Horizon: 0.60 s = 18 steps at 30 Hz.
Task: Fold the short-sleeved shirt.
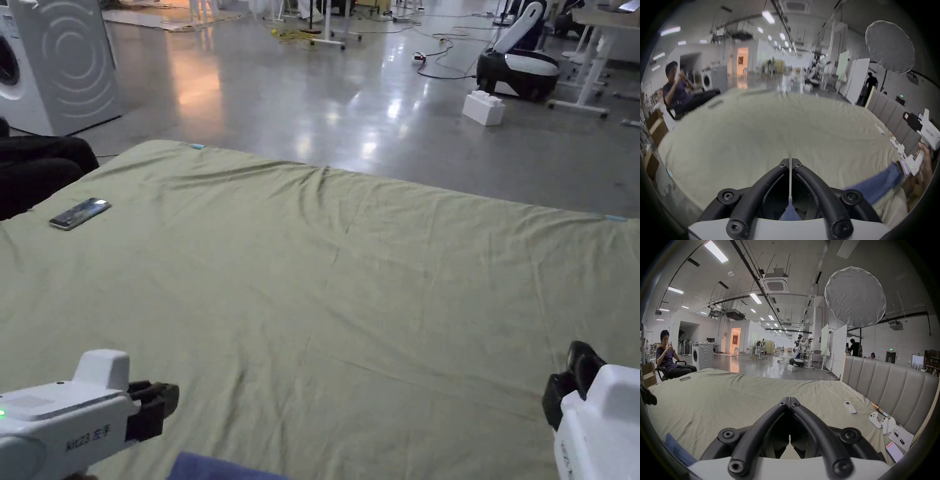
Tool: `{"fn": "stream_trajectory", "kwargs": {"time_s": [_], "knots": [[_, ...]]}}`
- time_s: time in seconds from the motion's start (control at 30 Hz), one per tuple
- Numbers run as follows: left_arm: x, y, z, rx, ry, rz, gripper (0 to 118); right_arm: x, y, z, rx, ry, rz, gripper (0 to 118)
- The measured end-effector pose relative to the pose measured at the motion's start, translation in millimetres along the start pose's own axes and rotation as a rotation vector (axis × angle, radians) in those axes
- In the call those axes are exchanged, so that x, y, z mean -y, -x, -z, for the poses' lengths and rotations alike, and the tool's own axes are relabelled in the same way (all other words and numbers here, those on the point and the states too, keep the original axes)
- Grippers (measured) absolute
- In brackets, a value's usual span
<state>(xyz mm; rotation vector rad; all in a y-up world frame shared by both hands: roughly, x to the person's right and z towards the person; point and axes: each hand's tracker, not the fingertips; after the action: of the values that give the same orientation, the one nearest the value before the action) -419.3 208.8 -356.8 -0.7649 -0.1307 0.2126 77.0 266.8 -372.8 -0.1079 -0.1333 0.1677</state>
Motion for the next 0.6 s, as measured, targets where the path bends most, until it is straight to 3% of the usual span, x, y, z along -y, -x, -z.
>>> {"fn": "stream_trajectory", "kwargs": {"time_s": [0.1,0.17,0.2,0.23,0.4,0.6], "knots": [[22,29,18,0.094,0.122,-0.098,46,6,2,0,-0.008,0.026,-0.009,1],[34,43,30,0.129,0.197,-0.119,51,10,3,1,-0.017,0.045,-0.015,1],[38,47,35,0.149,0.223,-0.124,65,12,4,1,-0.018,0.054,-0.018,1],[43,54,41,0.19,0.239,-0.142,71,14,4,1,-0.017,0.064,-0.025,1],[63,77,70,0.344,0.329,-0.235,72,19,4,0,-0.015,0.092,-0.039,1],[74,100,94,0.579,0.326,-0.474,72,22,3,-2,-0.005,0.109,-0.042,1]]}}
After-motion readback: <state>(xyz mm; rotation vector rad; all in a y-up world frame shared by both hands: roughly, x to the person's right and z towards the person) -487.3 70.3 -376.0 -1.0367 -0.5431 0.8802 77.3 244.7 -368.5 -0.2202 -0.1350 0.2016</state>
